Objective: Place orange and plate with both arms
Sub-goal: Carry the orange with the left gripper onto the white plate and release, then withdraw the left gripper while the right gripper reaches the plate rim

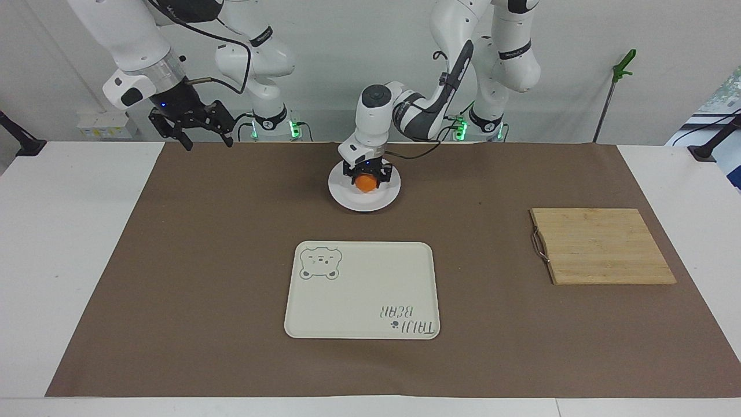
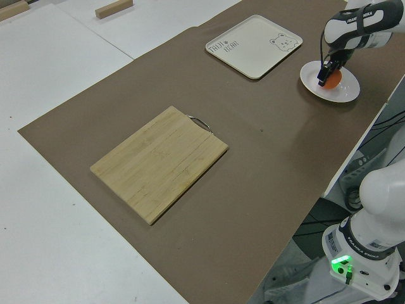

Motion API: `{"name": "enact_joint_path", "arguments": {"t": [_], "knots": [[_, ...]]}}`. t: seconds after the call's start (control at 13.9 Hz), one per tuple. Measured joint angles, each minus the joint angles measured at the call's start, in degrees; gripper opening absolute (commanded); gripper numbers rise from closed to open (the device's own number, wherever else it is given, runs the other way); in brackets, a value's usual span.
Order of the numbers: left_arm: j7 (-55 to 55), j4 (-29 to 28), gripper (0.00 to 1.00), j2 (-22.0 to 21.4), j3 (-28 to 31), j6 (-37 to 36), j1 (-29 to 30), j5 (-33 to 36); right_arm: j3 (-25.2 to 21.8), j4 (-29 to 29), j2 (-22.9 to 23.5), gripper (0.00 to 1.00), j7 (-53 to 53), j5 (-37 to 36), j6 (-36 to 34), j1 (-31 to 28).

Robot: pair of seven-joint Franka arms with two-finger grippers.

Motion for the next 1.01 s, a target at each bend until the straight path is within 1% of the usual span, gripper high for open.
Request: {"name": "enact_joint_path", "arguments": {"t": [0.14, 0.29, 0.5, 0.65, 0.79, 1.01], "knots": [[0.0, 0.3, 1.00, -0.1, 0.3, 0.1, 0.0, 0.0, 0.0, -2.0, 1.2, 1.00, 0.0, 2.2, 3.0, 0.8], [0.0, 0.6, 1.00, -0.5, 0.6, 0.1, 0.1, 0.0, 0.1, -2.7, 2.8, 1.00, 0.0, 5.0, 4.2, 1.8], [0.0, 1.5, 1.00, -2.7, 1.6, 0.1, 0.7, 0.0, 0.1, -5.0, 4.6, 1.00, 0.0, 9.3, 6.6, 2.2], [0.3, 3.2, 1.00, -4.9, 2.0, -1.3, 3.6, 0.2, 0.1, -8.6, 5.0, 1.00, -1.6, 13.1, 8.9, 2.3], [2.8, 6.1, 1.00, -6.7, 2.1, -4.8, 7.8, 1.0, 0.2, -13.2, 5.1, 1.00, -5.5, 16.5, 12.0, 2.4], [11.2, 8.9, 1.00, -9.3, 2.3, -8.0, 14.2, 2.9, 0.2, -18.8, 5.2, 1.00, -8.2, 21.1, 16.0, 3.7]]}}
